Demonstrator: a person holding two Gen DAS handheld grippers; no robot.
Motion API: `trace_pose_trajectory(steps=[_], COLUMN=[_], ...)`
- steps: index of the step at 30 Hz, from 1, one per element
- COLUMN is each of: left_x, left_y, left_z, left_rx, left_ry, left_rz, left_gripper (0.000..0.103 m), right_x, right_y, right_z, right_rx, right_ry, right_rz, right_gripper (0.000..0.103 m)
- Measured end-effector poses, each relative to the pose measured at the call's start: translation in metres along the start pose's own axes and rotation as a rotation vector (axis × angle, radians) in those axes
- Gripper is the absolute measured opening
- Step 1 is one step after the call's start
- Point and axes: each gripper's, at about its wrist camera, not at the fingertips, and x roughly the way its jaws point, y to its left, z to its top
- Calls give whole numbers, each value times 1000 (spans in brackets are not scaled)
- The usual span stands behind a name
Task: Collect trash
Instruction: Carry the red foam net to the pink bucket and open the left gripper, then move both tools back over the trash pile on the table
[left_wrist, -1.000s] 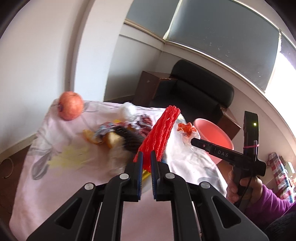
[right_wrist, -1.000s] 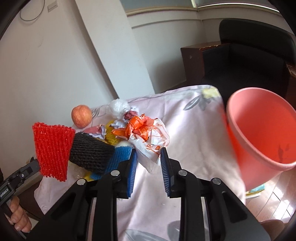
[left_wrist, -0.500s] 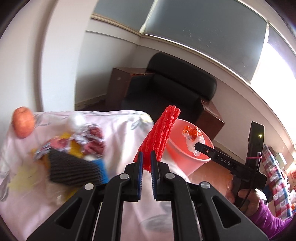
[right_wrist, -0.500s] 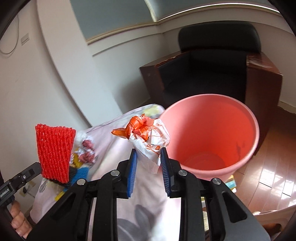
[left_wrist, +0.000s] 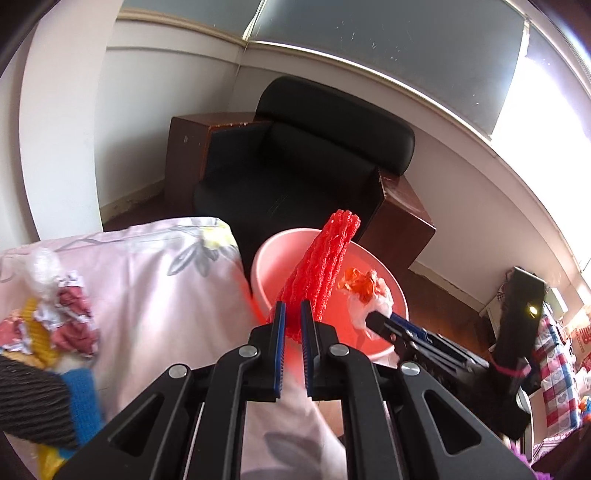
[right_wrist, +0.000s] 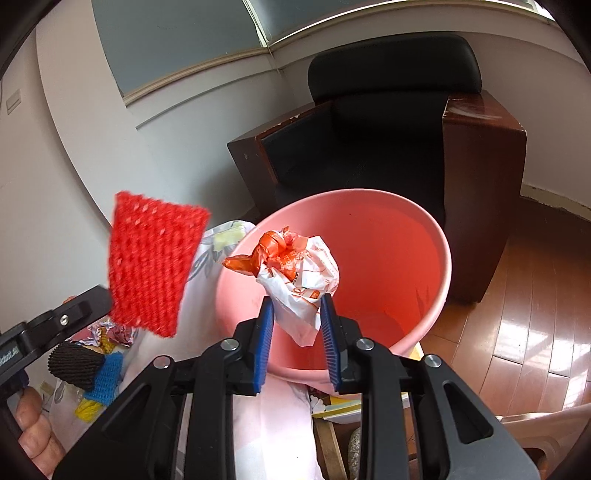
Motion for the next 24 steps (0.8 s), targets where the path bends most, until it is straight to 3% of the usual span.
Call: trace_pose_trajectory(steps=[6,10,18,24], left_x=[37,42,24,1], left_y=[-7,-11,-10,-8], left_z=[4,4,-1,-14], left_rx=[-18,-13,-5,-3], left_ry=[32,29,-1,-8], left_rz=[40,46,38,59], left_gripper=[11,26,40,41], right_x=[4,8,3,-14], right_y=[-9,-12,-11,10], right_z=[5,9,3,-5], right_rx=[-1,-12,4,-38], right_ry=[18,35,59,62], right_rz=[45,53,57,52], right_gripper=[30,34,41,42])
